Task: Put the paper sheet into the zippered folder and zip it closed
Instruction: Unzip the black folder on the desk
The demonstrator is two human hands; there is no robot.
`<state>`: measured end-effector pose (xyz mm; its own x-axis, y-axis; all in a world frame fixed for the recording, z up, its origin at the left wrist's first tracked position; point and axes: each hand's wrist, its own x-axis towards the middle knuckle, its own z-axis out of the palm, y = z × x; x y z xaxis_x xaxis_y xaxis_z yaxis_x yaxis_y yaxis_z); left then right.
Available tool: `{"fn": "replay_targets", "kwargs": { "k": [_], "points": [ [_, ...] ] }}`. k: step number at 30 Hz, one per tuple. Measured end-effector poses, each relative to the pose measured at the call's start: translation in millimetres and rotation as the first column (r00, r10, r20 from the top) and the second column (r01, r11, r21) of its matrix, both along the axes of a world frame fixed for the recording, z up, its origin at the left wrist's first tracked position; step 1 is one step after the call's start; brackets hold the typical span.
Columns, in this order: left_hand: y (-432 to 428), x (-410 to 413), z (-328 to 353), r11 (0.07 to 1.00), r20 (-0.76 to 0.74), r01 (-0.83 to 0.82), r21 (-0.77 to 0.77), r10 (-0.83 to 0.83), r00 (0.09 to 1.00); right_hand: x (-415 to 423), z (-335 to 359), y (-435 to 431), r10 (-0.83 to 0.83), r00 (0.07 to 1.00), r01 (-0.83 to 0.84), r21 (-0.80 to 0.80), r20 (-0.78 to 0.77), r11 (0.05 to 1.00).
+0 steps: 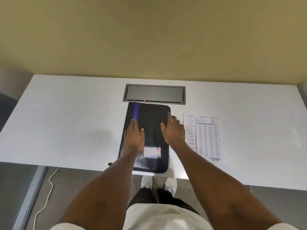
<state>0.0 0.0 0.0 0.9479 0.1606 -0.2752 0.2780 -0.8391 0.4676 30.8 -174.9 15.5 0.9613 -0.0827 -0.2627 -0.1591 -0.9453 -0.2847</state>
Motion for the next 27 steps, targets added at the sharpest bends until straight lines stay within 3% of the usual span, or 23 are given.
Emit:
{"fn": "replay_targets", "kwargs": {
  "k": [7, 15, 27],
  "points": [
    [16, 10, -28, 1.0, -0.105, -0.005, 0.014, 0.007, 0.994, 8, -31, 13, 0.05, 0.98, -0.048, 0.015, -0.192, 0.999],
    [44, 76, -42, 1.0, -0.13, 0.031, -0.007, -0.031, 0.991, 58, -47, 44, 0.1, 0.972, -0.098, 0.018, -0.214, 0.995],
    [74, 170, -66, 0.983, -0.108, 0.157, 0.096, -0.146, 0.983, 143, -70, 90, 0.228, 0.958, -0.226, 0.033, -0.176, 0.974]
  ]
}}
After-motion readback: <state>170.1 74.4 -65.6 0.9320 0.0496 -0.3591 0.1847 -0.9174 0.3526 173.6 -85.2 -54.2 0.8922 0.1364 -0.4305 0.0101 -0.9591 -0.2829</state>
